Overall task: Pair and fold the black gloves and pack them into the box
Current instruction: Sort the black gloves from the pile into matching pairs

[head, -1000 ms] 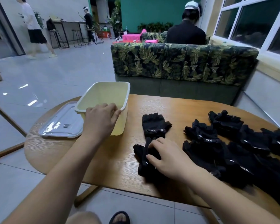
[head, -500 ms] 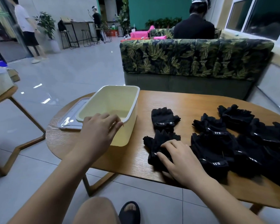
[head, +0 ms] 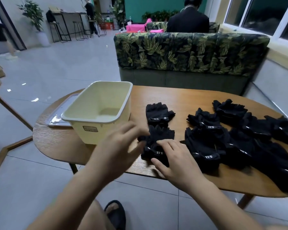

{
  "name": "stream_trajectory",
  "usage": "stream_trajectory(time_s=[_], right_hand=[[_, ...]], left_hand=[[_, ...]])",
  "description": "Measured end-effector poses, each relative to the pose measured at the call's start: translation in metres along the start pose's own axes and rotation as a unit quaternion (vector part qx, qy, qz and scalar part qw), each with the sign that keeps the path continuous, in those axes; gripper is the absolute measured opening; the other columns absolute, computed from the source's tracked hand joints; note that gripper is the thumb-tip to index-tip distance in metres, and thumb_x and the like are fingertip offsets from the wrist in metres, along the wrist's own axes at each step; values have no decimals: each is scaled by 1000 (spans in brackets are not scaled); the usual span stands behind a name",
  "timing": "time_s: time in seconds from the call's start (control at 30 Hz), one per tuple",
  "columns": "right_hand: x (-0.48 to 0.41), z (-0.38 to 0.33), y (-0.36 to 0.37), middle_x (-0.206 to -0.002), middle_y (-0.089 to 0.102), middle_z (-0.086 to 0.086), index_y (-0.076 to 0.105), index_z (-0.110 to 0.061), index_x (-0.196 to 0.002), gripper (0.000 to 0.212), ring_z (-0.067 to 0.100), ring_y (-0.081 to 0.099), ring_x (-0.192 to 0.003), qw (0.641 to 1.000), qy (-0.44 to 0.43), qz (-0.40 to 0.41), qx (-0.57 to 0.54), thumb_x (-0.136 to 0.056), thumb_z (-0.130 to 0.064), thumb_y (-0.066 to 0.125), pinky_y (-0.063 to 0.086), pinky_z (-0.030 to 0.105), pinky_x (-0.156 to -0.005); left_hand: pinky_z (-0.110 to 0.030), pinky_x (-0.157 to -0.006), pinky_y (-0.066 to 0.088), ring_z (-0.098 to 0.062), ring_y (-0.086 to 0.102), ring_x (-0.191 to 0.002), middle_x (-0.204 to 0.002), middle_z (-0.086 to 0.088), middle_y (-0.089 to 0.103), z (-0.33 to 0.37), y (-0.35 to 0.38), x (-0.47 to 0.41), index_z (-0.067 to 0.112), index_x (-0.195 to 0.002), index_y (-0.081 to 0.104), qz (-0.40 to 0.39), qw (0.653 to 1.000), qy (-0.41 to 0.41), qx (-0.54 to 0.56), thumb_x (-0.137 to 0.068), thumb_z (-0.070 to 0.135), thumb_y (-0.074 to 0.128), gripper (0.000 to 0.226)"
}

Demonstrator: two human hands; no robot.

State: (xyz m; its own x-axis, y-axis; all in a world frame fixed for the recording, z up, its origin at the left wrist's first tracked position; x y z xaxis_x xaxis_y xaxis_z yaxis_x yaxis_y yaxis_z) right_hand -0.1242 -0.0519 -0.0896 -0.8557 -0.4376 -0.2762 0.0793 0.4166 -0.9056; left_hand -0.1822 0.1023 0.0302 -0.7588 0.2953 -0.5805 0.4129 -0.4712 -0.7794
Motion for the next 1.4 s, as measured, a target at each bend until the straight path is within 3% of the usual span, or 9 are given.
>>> stream_trajectory(time_s=[0.3,0.5,0.67,0.8,0.9,1.03,1.1,1.27,1.4], right_hand=[[4,13,9,-141,55,-11,53,-27,-143,60,13,48,-135,1000,2,-7,-23,-93,-60,57,37,33,-115],[4,12,9,-143,56,-9,50,-23,-150,64,13,47,-136,999,-5,9,-32,-95,-57,57,38,31,-115],[4,8,8,-140,59,-6,49,-19,-150,65,13,50,-132,998,-13,17,-62,-93,-48,63,41,31,-112],[3,10,-4,-112,66,-10,57,-24,-127,35,12,57,-102,990,-1,66,-123,-94,-26,68,47,34,-90],[2,17,-7,-96,69,-10,59,-26,-117,15,15,62,-88,983,29,82,-163,-102,-26,64,51,38,-79],[0,23,-8,-90,72,-9,61,-24,-113,8,9,67,-81,966,56,94,-235,-107,-28,61,54,39,-74],[0,23,-10,-83,71,-9,61,-23,-110,9,11,68,-78,959,62,106,-257,-107,-31,61,53,37,-69],[1,26,-10,-60,51,-12,63,-25,-115,26,11,56,-60,962,95,134,-220,-101,-47,67,41,26,-57],[-3,18,-8,-87,74,-5,62,-24,-127,39,29,73,-84,983,96,121,-96,-102,-54,60,56,44,-72]], left_hand=[[-40,-88,52,-15,60,-108,-113,17,66,-29,118,-2,33,-119,71,-198,978,-60,31,-78,37,68,41],[-33,-91,51,-10,61,-105,-112,17,69,-44,131,5,32,-117,71,-191,975,-92,66,-76,46,58,46],[-33,-77,42,-15,58,-87,-93,12,68,-41,125,-1,29,-109,69,-171,981,-80,45,-84,37,65,27],[-37,-66,49,-9,61,-74,-79,15,68,-49,120,7,33,-103,67,-167,967,-138,137,-90,36,67,14],[-32,-71,57,-8,70,-81,-92,14,73,-56,114,17,38,-112,65,-146,943,-187,233,-95,34,74,19],[-35,-86,61,-10,75,-93,-106,9,76,-68,111,25,40,-128,62,-138,910,-243,306,-90,29,85,46],[-40,-90,62,-11,77,-95,-105,5,78,-75,113,27,39,-127,64,-139,900,-268,315,-92,31,83,41],[-38,-62,62,-18,77,-79,-91,2,78,-76,119,30,34,-110,70,-117,877,-322,338,-97,33,77,15],[-32,-46,57,-14,73,-80,-92,3,73,-72,121,29,37,-104,70,-102,885,-337,305,-97,38,76,9]])
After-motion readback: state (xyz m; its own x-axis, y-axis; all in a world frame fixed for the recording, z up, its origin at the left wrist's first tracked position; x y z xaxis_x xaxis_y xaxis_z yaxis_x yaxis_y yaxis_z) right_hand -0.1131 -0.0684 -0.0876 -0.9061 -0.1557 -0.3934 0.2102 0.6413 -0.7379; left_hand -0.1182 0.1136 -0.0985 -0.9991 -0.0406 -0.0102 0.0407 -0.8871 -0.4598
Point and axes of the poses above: each hand's wrist, its own x-axis away from the middle knuckle, its own y-axis out of the palm, z = x × y, the point moved 10 cm from there along -x, towards the middle knuckle
